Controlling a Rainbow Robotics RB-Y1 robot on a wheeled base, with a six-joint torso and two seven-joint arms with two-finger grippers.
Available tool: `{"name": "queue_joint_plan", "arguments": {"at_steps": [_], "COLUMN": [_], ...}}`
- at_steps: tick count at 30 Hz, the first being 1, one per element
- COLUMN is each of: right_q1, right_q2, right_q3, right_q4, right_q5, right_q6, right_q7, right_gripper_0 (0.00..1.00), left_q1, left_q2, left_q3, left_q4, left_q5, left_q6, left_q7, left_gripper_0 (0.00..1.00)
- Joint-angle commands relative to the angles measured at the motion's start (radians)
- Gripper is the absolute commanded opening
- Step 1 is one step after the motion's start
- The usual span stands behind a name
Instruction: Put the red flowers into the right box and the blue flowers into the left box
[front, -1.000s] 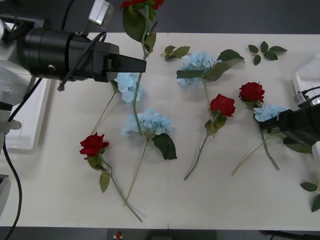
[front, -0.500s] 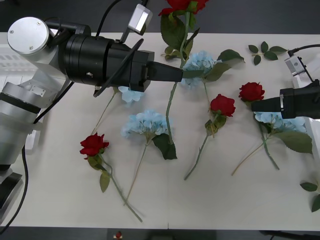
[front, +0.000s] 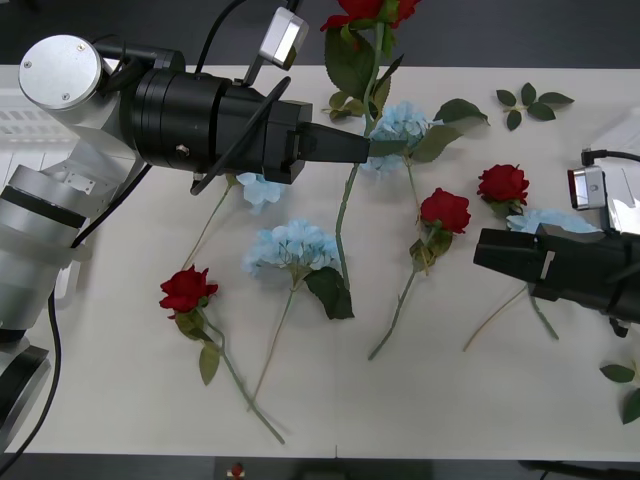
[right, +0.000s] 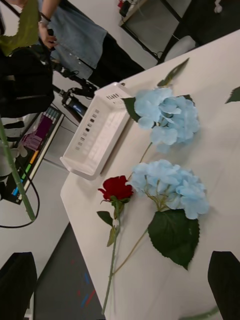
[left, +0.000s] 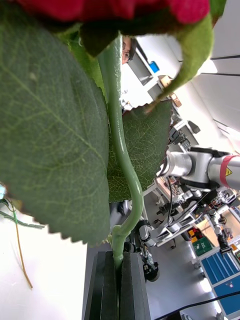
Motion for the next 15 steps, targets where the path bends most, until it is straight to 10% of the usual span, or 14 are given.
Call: {"name": "queue_joint_plan", "arguments": {"at_steps": [1, 15], "right_q1": [-0.005, -0.005], "right_q2": [0.061, 0.194], "right_q3": [-0.001, 0.062], "right_q4": [-0.071, -0.266], "right_q5": [-0.005, -0.001], "right_q6": [-0.022, -0.238], "right_q7": [0.054, 0.054], "right_gripper_0": [1.0, 1.0], "left_q1": [-0.032, -0.032], "left_q2": [-0.002, -0.002], "left_q3": [0.021, 0.021], "left_q4": [-0.016, -0.016], "left_q5": [0.016, 0.016], "left_q6": [-0.007, -0.007], "left_q7": [-0.027, -0.027], "left_gripper_0": [0.0, 0.0]}}
